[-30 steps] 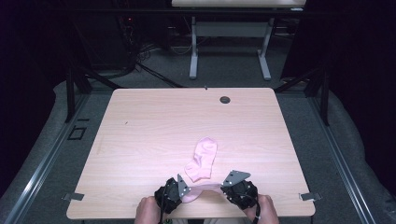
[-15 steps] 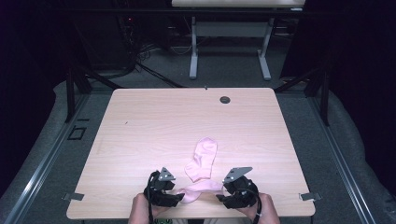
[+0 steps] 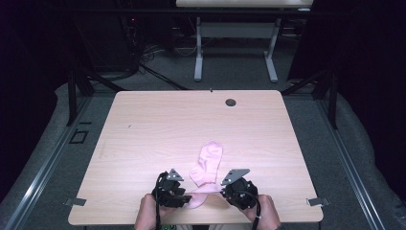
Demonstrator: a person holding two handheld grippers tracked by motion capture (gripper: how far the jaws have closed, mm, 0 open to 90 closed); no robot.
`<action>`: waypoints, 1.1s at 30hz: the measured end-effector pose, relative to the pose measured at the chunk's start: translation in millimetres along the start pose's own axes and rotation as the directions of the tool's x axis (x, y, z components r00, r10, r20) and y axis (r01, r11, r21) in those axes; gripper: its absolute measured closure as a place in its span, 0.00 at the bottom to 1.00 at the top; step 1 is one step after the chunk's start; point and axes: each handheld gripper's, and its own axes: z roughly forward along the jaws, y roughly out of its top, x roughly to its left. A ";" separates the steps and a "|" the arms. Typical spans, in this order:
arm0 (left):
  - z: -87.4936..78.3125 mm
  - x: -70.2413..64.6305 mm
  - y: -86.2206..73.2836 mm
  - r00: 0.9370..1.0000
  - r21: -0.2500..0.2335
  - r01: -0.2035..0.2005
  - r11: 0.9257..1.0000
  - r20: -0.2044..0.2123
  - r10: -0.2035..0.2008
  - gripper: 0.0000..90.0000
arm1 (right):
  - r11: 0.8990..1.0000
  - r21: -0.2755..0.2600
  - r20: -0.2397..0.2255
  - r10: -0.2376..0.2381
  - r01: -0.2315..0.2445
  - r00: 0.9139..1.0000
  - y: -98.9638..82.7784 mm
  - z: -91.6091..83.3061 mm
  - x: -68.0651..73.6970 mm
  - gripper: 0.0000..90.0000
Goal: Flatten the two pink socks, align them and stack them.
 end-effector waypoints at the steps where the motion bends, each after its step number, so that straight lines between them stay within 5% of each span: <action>1: 0.5 -0.8 0.3 1.000 -0.002 0.001 1.000 0.001 -0.001 0.69 | 1.000 -0.013 0.007 0.006 -0.006 1.000 0.3 -2.2 -0.1 0.98; 8: 2.7 -9.3 4.1 0.997 0.002 -0.062 0.998 -0.035 0.062 0.95 | 0.996 -0.094 0.046 -0.008 0.012 0.999 5.2 -19.7 -1.7 0.98; 11: -9.1 -14.9 10.6 0.982 -0.027 -0.126 0.992 -0.144 0.121 0.96 | 0.993 -0.111 0.061 -0.030 0.037 0.998 7.1 -25.0 -3.8 0.98; 12: -14.4 -16.1 12.9 0.974 -0.039 -0.146 0.989 -0.180 0.137 0.96 | 0.993 -0.115 0.068 -0.033 0.041 0.997 7.8 -26.3 -4.3 0.98; 14: -29.8 -21.7 20.2 0.939 -0.054 -0.217 0.975 -0.285 0.194 0.96 | 0.990 -0.128 0.079 -0.051 0.061 0.996 9.1 -29.3 -5.8 0.98; 15: -38.9 -26.0 24.5 0.915 -0.057 -0.260 0.964 -0.332 0.227 0.96 | 0.989 -0.135 0.091 -0.055 0.067 0.994 9.6 -30.7 -6.1 0.98; 17: -46.1 -33.8 28.6 0.878 -0.047 -0.324 0.945 -0.387 0.282 0.95 | 0.984 -0.155 0.118 -0.073 0.091 0.990 10.8 -33.9 -7.4 0.98; 18: -45.1 -36.8 29.1 0.864 -0.029 -0.342 0.939 -0.403 0.302 0.95 | 0.981 -0.163 0.131 -0.082 0.103 0.988 11.1 -34.6 -8.4 0.98; 19: -42.5 -37.9 28.9 0.858 -0.008 -0.350 0.937 -0.404 0.317 0.94 | 0.982 -0.160 0.129 -0.083 0.103 0.988 11.1 -34.7 -9.5 0.98; 21: -30.6 -37.8 25.0 0.862 0.028 -0.344 0.939 -0.387 0.327 0.93 | 0.982 -0.160 0.130 -0.083 0.104 0.988 10.1 -32.1 -12.3 0.98; 24: -13.5 -38.2 13.6 0.878 0.069 -0.329 0.942 -0.345 0.332 0.90 | 0.985 -0.121 0.106 -0.108 0.121 0.988 4.4 -19.6 -11.2 0.97; 28: -9.4 -39.2 0.6 0.919 0.055 -0.284 0.957 -0.270 0.288 0.81 | 0.990 -0.053 0.025 -0.133 0.134 0.991 -8.3 -7.4 -2.1 0.95; 31: -15.1 -35.0 -8.7 0.957 0.039 -0.223 0.974 -0.182 0.226 0.68 | 0.994 -0.028 -0.068 -0.104 0.103 0.992 -19.0 -2.2 1.5 0.83; 33: -22.0 -32.1 -13.0 0.969 0.025 -0.192 0.981 -0.156 0.193 0.60 | 0.997 -0.012 -0.102 -0.083 0.082 0.991 -24.3 -1.3 1.1 0.73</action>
